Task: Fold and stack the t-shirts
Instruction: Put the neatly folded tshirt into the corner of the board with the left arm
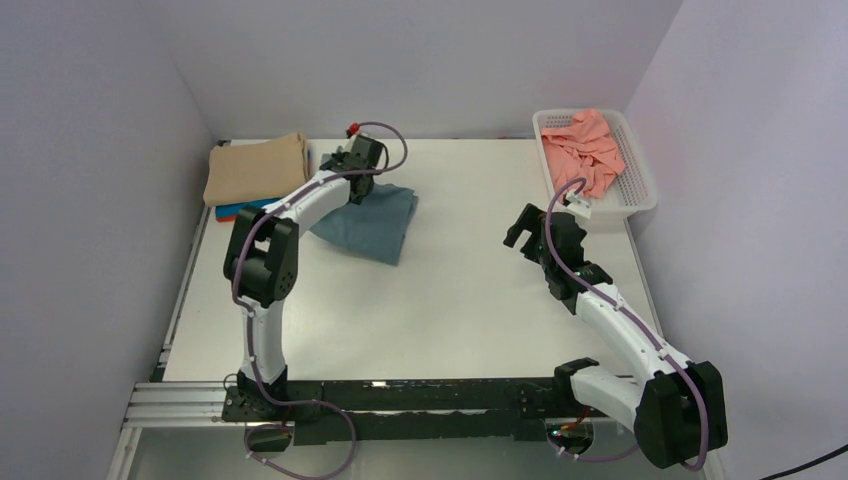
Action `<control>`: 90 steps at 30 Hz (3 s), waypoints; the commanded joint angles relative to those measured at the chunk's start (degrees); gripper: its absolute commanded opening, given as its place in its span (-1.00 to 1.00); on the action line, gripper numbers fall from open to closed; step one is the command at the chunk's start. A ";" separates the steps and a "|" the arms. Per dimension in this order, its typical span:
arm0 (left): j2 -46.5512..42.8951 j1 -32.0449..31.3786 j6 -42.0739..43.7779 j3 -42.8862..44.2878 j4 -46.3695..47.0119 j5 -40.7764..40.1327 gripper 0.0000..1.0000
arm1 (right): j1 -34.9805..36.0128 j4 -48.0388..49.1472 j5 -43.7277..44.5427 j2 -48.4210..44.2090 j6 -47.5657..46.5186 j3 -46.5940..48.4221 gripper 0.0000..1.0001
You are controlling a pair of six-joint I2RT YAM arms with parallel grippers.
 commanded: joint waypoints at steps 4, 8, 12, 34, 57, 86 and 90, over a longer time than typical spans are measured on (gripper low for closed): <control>1.36 6.53 22.40 8.51 15.08 -4.71 -1.00 | -0.28 2.82 3.35 0.56 -2.60 0.44 1.00; 1.93 8.70 23.37 13.56 13.09 -2.86 -1.00 | -0.27 1.84 4.72 1.55 -2.89 0.92 1.00; 1.63 10.20 26.12 16.93 13.28 -3.78 -1.00 | -0.28 0.81 5.00 1.84 -4.06 1.57 1.00; -3.69 12.27 23.51 32.80 -0.89 10.38 -1.00 | -0.27 -0.32 7.69 1.56 -3.25 1.54 1.00; 0.25 17.83 22.33 38.22 -3.24 10.62 -1.00 | -0.28 -1.03 8.49 3.22 -2.88 1.97 1.00; 11.23 35.39 13.62 37.39 2.78 21.96 0.99 | -0.29 -5.40 8.61 6.18 -2.21 4.88 1.00; 5.35 35.30 9.07 31.90 2.94 28.00 0.99 | -0.33 -5.49 7.74 4.57 -2.30 4.17 1.00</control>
